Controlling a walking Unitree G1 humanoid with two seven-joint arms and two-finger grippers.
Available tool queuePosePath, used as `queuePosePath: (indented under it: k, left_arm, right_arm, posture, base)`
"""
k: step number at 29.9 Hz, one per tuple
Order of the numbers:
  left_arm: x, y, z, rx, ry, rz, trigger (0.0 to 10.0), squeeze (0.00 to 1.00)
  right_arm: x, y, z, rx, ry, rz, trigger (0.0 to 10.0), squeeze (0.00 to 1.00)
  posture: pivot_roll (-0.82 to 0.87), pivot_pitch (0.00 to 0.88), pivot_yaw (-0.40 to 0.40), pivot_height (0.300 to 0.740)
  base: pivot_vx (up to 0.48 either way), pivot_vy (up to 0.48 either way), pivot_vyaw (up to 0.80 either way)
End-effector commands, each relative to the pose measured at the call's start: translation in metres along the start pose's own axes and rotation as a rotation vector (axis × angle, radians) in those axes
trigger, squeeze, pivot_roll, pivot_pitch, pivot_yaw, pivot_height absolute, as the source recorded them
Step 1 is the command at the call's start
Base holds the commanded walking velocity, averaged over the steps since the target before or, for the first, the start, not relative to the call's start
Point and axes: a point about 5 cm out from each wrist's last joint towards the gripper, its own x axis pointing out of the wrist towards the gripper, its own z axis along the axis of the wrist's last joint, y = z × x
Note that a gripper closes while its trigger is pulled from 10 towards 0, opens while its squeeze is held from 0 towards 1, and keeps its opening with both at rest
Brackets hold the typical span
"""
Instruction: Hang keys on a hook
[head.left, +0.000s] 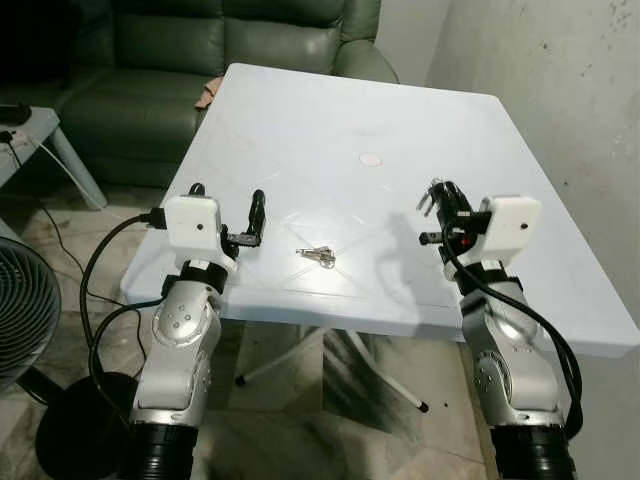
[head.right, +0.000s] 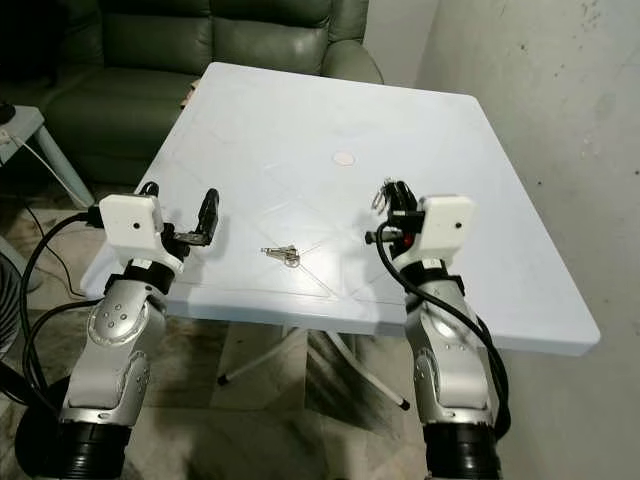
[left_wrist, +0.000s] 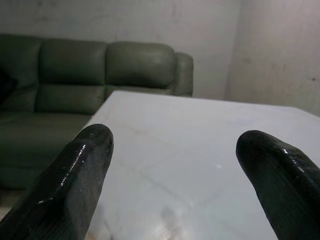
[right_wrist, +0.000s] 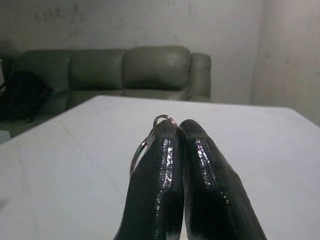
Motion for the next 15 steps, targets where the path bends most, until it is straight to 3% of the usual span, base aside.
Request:
queuePosePath:
  k: [1, 6, 15]
  left_arm:
    - [-0.001, 0.002, 0.0, -0.013, -0.008, 0.001, 10.0, 0.0]
    - [-0.012, 0.014, -0.014, 0.016, 0.045, 0.016, 10.0, 0.0]
    - [-0.008, 0.028, -0.024, -0.018, 0.086, 0.06, 10.0, 0.0]
  right_arm:
    - [-0.001, -0.001, 0.007, -0.008, -0.029, -0.001, 10.0, 0.0]
    - [-0.015, -0.004, -0.01, -0.047, 0.019, -0.02, 10.0, 0.0]
    - [-0.026, -0.011, -0.027, -0.06, 0.071, -0.059, 10.0, 0.0]
  posture:
    - [0.0, 0.013, -0.05, 0.732]
    - [-0.01, 0.0, -0.024, 0.732]
    - [-0.01, 0.0, -0.007, 0.732]
  base:
    - [0.0, 0.0, 0.0]
    - [0.0, 0.0, 0.0]
    - [0.0, 0.0, 0.0]
